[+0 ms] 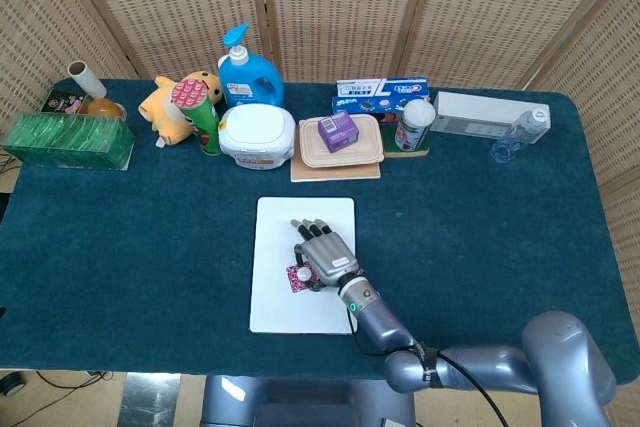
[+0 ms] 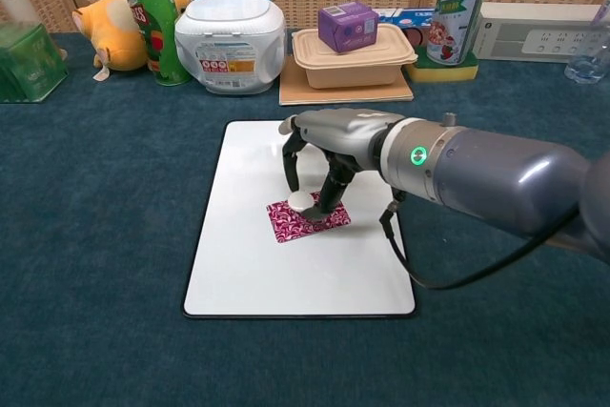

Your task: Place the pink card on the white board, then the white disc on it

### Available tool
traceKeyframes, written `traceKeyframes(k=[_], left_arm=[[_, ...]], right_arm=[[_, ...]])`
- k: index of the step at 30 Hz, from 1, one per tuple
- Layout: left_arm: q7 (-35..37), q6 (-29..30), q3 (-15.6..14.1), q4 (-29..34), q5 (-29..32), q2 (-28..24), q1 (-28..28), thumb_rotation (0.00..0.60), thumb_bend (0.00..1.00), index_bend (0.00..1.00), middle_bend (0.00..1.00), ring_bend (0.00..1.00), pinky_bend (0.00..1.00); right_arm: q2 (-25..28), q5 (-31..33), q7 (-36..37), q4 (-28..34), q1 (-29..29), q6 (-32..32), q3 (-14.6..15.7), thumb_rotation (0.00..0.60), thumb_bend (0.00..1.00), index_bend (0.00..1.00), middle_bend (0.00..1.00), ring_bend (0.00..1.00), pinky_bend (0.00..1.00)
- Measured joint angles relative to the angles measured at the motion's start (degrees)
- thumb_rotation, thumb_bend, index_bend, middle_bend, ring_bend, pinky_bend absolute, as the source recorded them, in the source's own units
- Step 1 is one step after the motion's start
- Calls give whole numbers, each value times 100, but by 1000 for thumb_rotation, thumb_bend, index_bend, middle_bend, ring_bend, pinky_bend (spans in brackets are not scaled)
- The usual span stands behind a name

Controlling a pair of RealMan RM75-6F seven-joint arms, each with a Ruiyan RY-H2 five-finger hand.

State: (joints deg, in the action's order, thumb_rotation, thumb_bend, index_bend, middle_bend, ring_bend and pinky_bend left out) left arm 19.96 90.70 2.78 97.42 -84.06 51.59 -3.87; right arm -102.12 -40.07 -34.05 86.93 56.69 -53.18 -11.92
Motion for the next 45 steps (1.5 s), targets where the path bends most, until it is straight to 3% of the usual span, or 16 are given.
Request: traceKeyframes(k=[7, 20, 29, 42, 45], left_arm=[[101, -30, 8, -72, 25, -6, 13, 600, 0, 0, 0, 0, 0], [227, 10, 7, -146, 24, -15, -13, 600, 0, 0, 0, 0, 0], [250, 23, 7, -173, 13, -9, -16, 600, 0, 0, 0, 0, 0], [248, 57, -3, -169, -8, -5, -32, 600, 0, 0, 0, 0, 0], [278, 62, -3, -196, -2, -2, -39, 600, 0, 0, 0, 0, 0]], right_arm=[[-75, 425, -71, -208, 58, -63, -123, 600, 346, 550, 40, 0, 0], [-208, 367, -52, -198, 99, -64, -60, 600, 346, 549, 38, 0, 0], [-31, 448, -49, -13, 103, 24, -52, 600, 348, 359, 4, 0, 0], [345, 353, -33, 447, 67, -18, 12, 600, 346, 326, 2, 0, 0], [619, 125, 16, 711, -20, -73, 72, 600, 296, 319, 41, 1, 1]])
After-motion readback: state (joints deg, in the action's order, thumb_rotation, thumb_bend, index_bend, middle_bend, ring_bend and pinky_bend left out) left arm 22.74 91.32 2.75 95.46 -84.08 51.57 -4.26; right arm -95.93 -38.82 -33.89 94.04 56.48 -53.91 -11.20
